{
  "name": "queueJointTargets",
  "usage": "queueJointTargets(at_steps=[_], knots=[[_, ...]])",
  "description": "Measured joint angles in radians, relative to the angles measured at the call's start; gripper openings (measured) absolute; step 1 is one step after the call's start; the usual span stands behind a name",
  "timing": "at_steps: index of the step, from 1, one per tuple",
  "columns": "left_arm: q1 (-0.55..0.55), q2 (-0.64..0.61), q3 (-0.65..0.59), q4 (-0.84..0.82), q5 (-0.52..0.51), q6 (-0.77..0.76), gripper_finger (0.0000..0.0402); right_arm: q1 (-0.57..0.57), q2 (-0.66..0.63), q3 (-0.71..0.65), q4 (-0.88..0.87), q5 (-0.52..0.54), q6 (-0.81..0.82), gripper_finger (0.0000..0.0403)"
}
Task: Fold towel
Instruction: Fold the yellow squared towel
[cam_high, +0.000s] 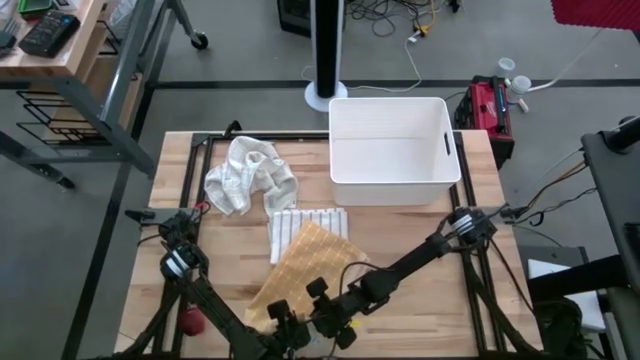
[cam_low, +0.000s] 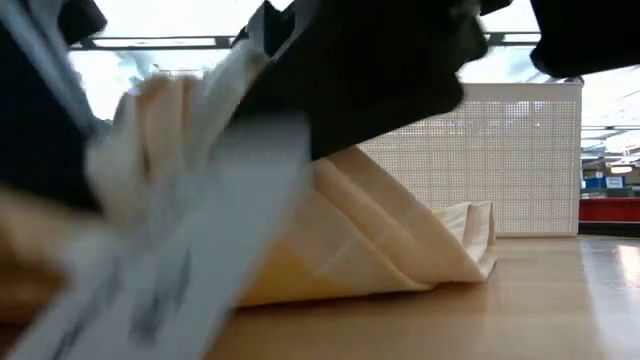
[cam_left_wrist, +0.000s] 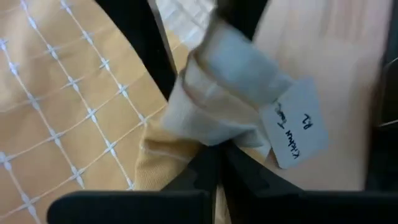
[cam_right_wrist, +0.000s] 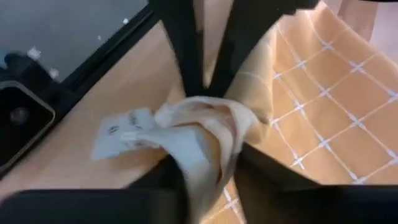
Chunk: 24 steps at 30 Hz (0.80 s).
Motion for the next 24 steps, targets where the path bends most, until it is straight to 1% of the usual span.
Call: queueJointTargets(at_steps=[2, 3, 4, 8, 15, 19, 24], knots=[[0.000, -0.016, 0.012, -0.002, 0.000, 0.001, 0.0011, 0.000, 0.000, 0.000, -0.001, 0.000, 0.007, 0.0038], [-0.001, -0.026, 0.018, -0.002, 0.000, 0.008, 0.0011, 0.000, 0.000, 0.000, -0.002, -0.001, 0.007, 0.0020], [-0.002, -0.035, 0.023, -0.003, -0.002, 0.011, 0.0009, 0.001, 0.000, -0.001, -0.003, -0.001, 0.010, 0.0013], [-0.016, -0.068, 0.033, -0.034, -0.014, 0.014, 0.0002, 0.009, -0.010, -0.003, -0.016, -0.018, 0.052, 0.0006], [-0.033, -0.131, 0.031, -0.085, -0.034, -0.005, 0.0011, 0.024, -0.074, -0.058, -0.011, -0.031, 0.136, 0.0003], [-0.042, -0.169, 0.030, -0.129, -0.079, -0.028, 0.0008, 0.022, -0.136, -0.135, 0.068, -0.042, 0.186, 0.0002], [-0.050, -0.207, 0.030, -0.166, -0.090, -0.056, 0.0004, 0.022, -0.246, -0.292, 0.238, -0.057, 0.258, 0.0001]])
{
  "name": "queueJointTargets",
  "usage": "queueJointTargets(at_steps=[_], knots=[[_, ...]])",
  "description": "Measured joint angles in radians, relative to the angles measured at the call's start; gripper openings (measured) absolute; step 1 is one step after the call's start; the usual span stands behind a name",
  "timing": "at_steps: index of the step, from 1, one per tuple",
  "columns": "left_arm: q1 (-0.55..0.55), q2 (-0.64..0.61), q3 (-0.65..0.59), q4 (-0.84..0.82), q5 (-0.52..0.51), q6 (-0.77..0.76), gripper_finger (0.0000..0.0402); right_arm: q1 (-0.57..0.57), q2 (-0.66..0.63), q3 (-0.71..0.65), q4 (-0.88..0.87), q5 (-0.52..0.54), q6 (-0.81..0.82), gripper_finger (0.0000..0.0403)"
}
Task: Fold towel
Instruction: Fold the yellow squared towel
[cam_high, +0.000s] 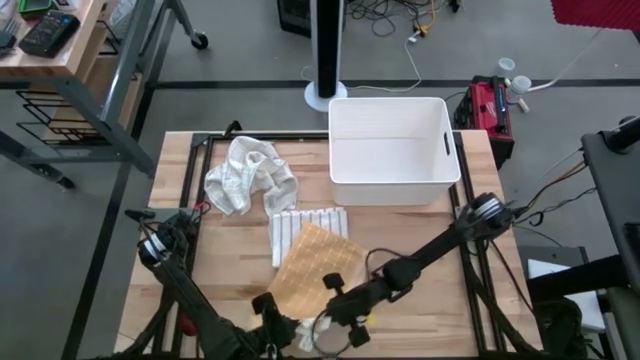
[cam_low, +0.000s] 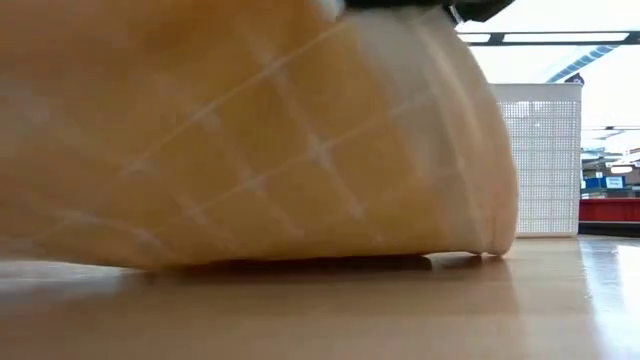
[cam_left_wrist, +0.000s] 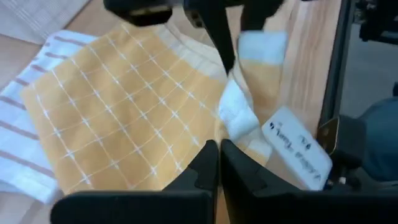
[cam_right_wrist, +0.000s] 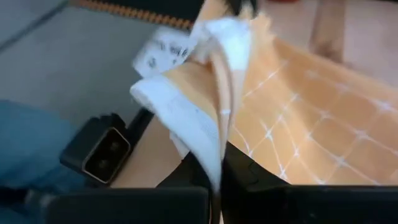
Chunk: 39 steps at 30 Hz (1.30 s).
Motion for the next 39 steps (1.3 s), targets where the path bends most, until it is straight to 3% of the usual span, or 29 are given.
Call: queueJointTargets(at_steps=[8, 16, 23, 30, 39], knots=[[0.001, -0.031, 0.002, -0.002, -0.017, 0.045, 0.0032, -0.003, -0.127, -0.197, 0.094, 0.045, 0.078, 0.0001], [0.003, -0.050, 0.002, -0.005, -0.044, 0.039, 0.0081, 0.003, -0.144, -0.261, 0.212, 0.047, 0.132, 0.0000], [0.003, -0.023, -0.001, 0.029, 0.070, 0.036, 0.0143, -0.010, -0.224, -0.273, 0.224, 0.049, 0.272, 0.0000], [-0.017, -0.019, 0.000, 0.022, 0.180, 0.074, 0.0219, -0.017, -0.272, -0.279, 0.188, 0.051, 0.303, 0.0000], [-0.063, -0.014, -0.005, -0.016, 0.195, -0.011, 0.0273, -0.017, -0.275, -0.280, 0.172, 0.065, 0.307, 0.0000]])
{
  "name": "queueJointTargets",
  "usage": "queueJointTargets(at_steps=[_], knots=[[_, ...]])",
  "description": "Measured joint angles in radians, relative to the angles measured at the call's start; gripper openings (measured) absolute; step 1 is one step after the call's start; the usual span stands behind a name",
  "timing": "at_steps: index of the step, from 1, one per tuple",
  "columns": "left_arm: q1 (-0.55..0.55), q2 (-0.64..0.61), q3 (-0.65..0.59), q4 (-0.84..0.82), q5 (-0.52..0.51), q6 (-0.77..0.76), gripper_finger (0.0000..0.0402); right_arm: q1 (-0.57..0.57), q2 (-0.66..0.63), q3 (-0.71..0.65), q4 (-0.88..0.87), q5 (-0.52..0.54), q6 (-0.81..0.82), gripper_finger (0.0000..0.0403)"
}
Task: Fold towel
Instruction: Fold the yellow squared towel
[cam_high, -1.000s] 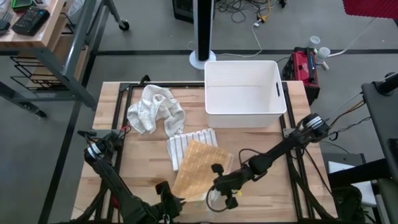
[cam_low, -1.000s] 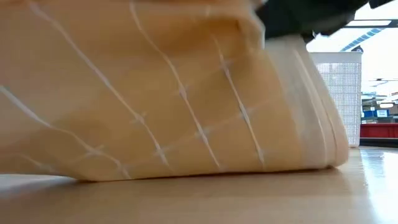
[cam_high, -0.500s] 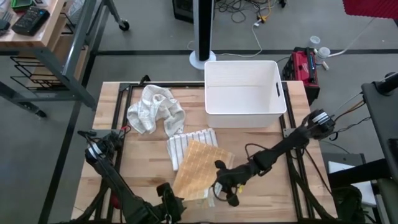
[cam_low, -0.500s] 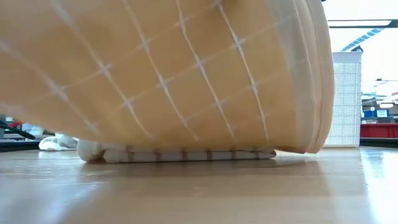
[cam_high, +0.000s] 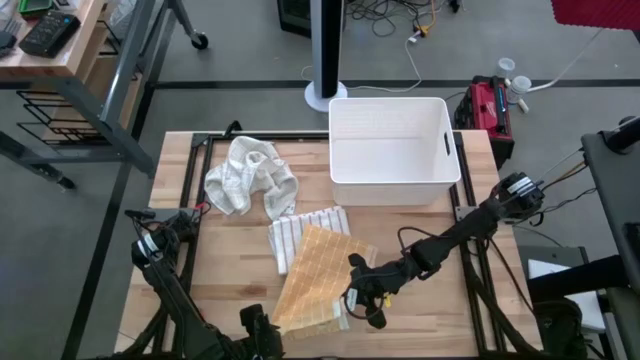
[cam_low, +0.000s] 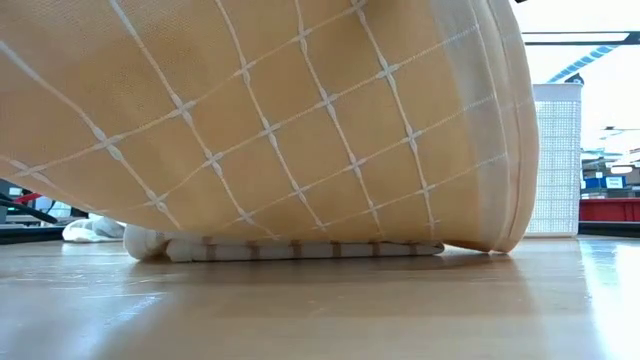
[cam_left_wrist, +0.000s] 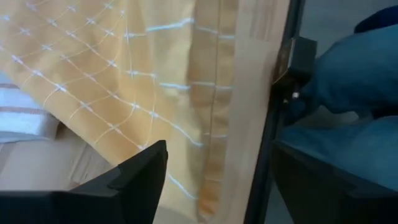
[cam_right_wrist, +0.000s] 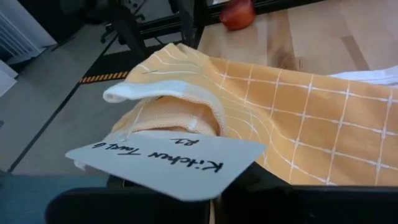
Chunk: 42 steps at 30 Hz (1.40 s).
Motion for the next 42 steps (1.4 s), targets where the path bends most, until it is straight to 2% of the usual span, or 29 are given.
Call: queueJointTargets(at_steps=[8, 13, 16, 18, 20, 22, 31, 36, 39, 42], knots=[[0.027, 0.094, -0.006, -0.016, 0.009, 0.049, 0.0269, 0.000, 0.000, 0.000, 0.001, 0.003, 0.008, 0.0000], [0.044, 0.113, -0.007, -0.113, 0.033, -0.061, 0.0232, 0.000, 0.000, 0.000, -0.006, 0.002, 0.010, 0.0000], [0.046, 0.110, -0.006, -0.149, 0.053, -0.092, 0.0182, 0.002, 0.000, 0.000, -0.020, -0.004, 0.020, 0.0000], [0.048, 0.110, -0.006, -0.155, 0.056, -0.085, 0.0129, 0.005, 0.000, 0.000, -0.024, -0.007, 0.022, 0.0000], [0.051, 0.109, -0.006, -0.154, 0.056, -0.076, 0.0058, 0.009, -0.001, 0.000, -0.042, -0.009, 0.022, 0.0000], [0.053, 0.108, -0.006, -0.148, 0.057, -0.071, 0.0017, 0.017, -0.002, 0.000, -0.080, -0.013, 0.016, 0.0000], [0.079, 0.099, 0.132, -0.061, 0.067, 0.074, 0.0005, 0.067, -0.002, 0.000, -0.274, -0.078, -0.153, 0.0000], [0.136, 0.098, 0.188, -0.051, 0.093, 0.133, 0.0002, 0.089, -0.002, 0.000, -0.311, -0.205, -0.196, 0.0000], [0.184, 0.102, 0.181, -0.035, 0.194, 0.167, 0.0001, 0.101, -0.003, 0.000, -0.362, -0.216, -0.167, 0.0000], [0.232, 0.104, 0.124, 0.050, 0.319, 0.201, 0.0001, 0.113, -0.003, 0.000, -0.417, -0.214, -0.138, 0.0000]])
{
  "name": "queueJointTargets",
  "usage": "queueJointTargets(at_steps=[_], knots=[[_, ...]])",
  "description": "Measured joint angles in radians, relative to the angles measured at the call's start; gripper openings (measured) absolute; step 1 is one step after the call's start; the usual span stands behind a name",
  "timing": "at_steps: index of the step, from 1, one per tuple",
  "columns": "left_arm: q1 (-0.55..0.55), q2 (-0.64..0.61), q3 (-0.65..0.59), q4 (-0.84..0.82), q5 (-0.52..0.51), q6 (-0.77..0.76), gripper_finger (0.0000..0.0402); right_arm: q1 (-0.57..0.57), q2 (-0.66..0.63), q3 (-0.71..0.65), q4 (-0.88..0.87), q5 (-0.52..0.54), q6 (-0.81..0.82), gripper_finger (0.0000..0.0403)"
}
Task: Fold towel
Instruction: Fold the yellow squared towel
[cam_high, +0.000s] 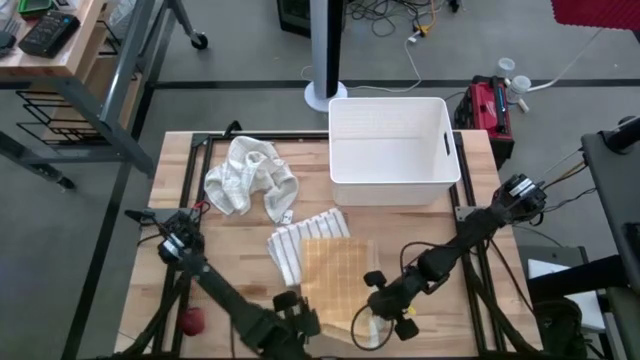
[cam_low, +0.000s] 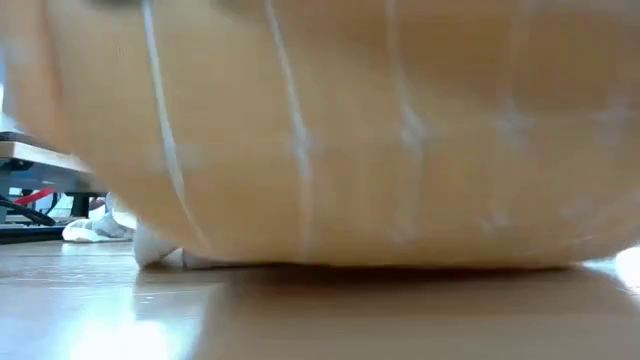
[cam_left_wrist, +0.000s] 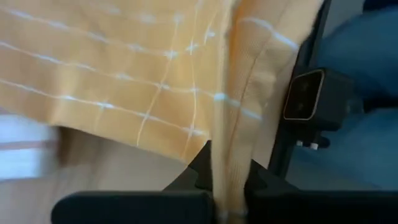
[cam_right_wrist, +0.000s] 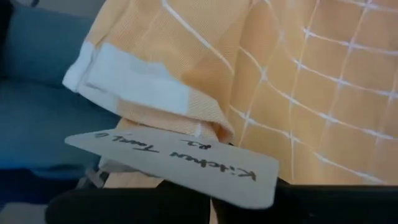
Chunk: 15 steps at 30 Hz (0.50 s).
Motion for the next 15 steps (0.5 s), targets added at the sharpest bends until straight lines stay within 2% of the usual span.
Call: queueJointTargets(at_steps=[5, 9, 15], knots=[[0.063, 0.001, -0.081, 0.081, 0.074, 0.080, 0.0001, 0.003, 0.000, 0.000, -0.051, 0.013, 0.062, 0.0000], [0.106, -0.007, -0.107, 0.071, 0.076, 0.152, 0.0001, 0.001, 0.000, 0.000, -0.130, 0.103, 0.159, 0.0000], [0.169, -0.040, -0.135, 0.052, 0.075, 0.239, 0.0000, 0.001, -0.003, 0.000, -0.168, 0.153, 0.200, 0.0000]])
